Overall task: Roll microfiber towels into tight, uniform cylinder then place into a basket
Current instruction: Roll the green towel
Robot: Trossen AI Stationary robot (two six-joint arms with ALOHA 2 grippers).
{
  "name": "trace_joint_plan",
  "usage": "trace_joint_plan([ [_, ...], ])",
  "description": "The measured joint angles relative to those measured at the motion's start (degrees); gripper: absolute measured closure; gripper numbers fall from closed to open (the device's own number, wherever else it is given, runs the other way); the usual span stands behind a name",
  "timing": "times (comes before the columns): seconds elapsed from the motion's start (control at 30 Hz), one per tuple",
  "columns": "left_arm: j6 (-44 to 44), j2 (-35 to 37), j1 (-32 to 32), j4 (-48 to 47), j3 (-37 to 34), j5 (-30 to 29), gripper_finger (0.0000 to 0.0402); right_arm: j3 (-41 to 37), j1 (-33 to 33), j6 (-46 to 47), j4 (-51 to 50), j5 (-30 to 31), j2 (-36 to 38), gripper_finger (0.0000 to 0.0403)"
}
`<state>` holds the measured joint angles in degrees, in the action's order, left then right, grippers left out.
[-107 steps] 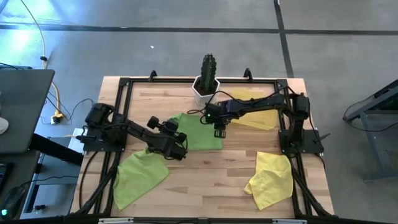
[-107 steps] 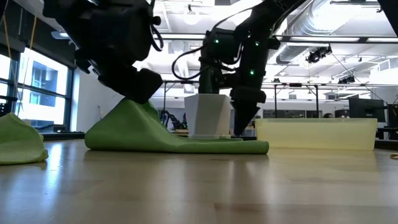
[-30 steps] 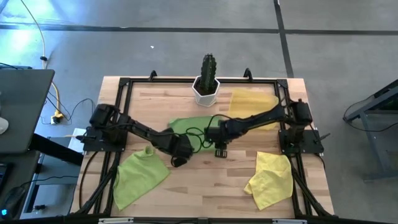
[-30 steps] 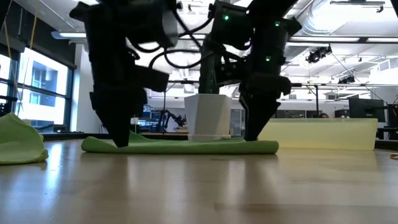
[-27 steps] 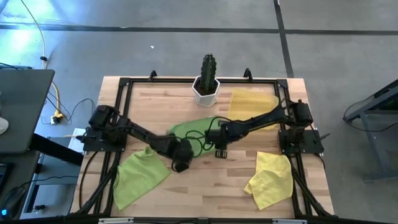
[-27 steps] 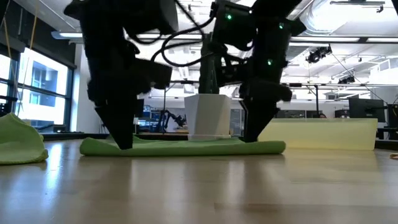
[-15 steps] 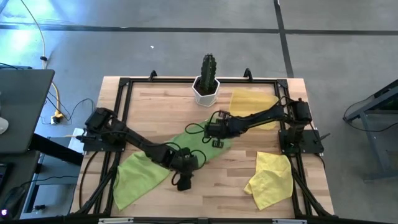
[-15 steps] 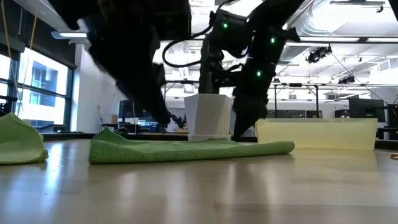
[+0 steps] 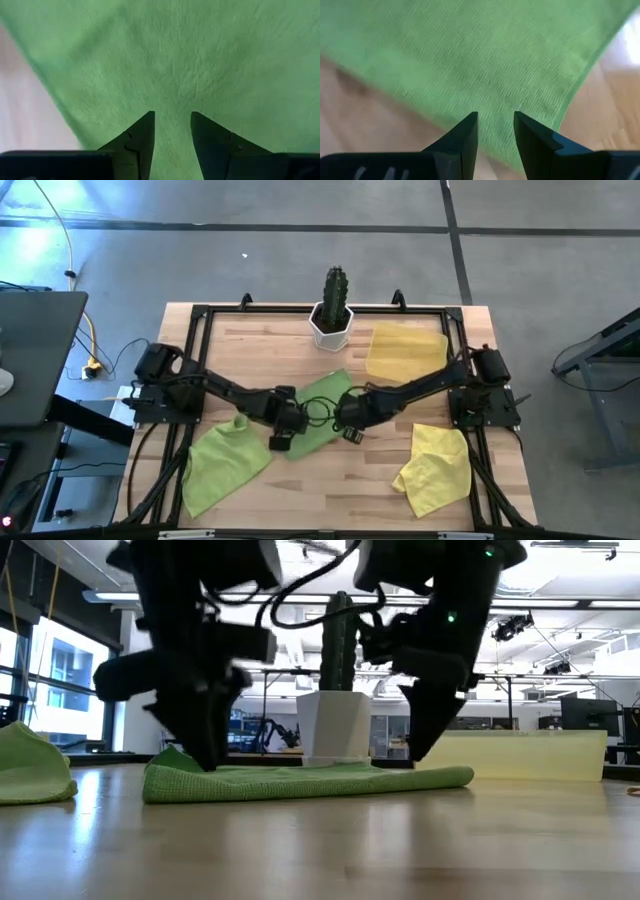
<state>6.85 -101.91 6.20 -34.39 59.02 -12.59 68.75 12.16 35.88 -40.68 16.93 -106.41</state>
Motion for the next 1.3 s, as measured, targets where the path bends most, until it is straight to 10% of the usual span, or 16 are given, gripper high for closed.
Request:
trace_joint_plan([
  [0.33,13.81,0.29,-0.16,3.07,-4.24,6.78,0.0285,-7.62,-3.44,4.50,7.59,4.13,-0.26,0.0286],
  [0.7,33.52,-0.31,7.24,27.49,-4.56,7.89,0.0285,-12.34,-11.06,-23.47,31.20,9.60,-0.55,0.0286],
  [0.97,20.71,1.09,7.85,28.08,-3.03,8.06,0.0285,-5.88,-9.90,-29.67,20.25,7.71,3.66,0.0286],
  [1.3,4.62,3.35,5.54,5.67,-1.43,7.22,0.0285,-5.87,4.09,-6.06,20.27,8.09,7.14,0.0286],
])
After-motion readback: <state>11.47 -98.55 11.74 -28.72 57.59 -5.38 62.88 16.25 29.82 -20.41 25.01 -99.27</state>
